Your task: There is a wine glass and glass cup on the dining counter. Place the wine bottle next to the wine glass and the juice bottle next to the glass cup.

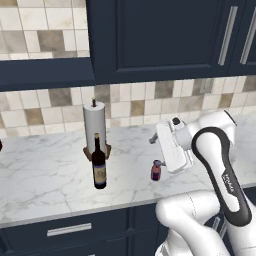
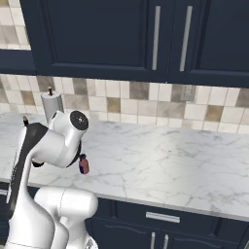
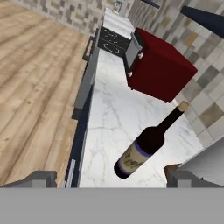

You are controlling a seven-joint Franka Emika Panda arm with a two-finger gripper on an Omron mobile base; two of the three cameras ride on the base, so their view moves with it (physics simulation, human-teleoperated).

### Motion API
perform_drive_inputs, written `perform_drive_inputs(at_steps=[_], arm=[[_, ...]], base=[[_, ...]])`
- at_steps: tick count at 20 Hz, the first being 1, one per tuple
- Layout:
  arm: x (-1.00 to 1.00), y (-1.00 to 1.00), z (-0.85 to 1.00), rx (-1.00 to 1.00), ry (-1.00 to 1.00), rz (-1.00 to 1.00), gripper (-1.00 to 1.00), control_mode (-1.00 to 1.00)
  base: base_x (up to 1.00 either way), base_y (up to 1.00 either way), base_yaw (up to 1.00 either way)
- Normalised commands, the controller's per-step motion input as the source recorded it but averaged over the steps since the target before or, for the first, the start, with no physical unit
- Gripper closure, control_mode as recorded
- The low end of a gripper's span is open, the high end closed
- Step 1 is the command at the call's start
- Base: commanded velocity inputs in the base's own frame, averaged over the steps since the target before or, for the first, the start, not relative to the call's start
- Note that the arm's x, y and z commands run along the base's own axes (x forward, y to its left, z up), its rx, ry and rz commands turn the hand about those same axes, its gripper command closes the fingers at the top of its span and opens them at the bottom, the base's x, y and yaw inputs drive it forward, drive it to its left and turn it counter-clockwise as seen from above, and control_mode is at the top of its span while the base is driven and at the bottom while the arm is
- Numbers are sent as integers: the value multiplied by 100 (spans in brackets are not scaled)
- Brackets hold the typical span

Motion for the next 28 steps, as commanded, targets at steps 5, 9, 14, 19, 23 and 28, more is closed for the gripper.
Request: perform_drive_inputs(at_steps=[5, 9, 14, 19, 23, 28], arm=[[16, 18, -11, 1, 0, 0, -100, -100], [4, 20, -18, 8, 0, 2, -100, -100], [11, 18, -20, 5, 4, 7, -100, -100], [8, 13, -18, 6, 10, 15, -100, -100], [17, 14, -16, 6, 13, 13, -100, -100], [30, 19, -8, 17, 17, 2, -100, -100]], base=[[0, 0, 0], [0, 0, 0], [0, 0, 0], [0, 0, 0], [0, 0, 0], [0, 0, 0]])
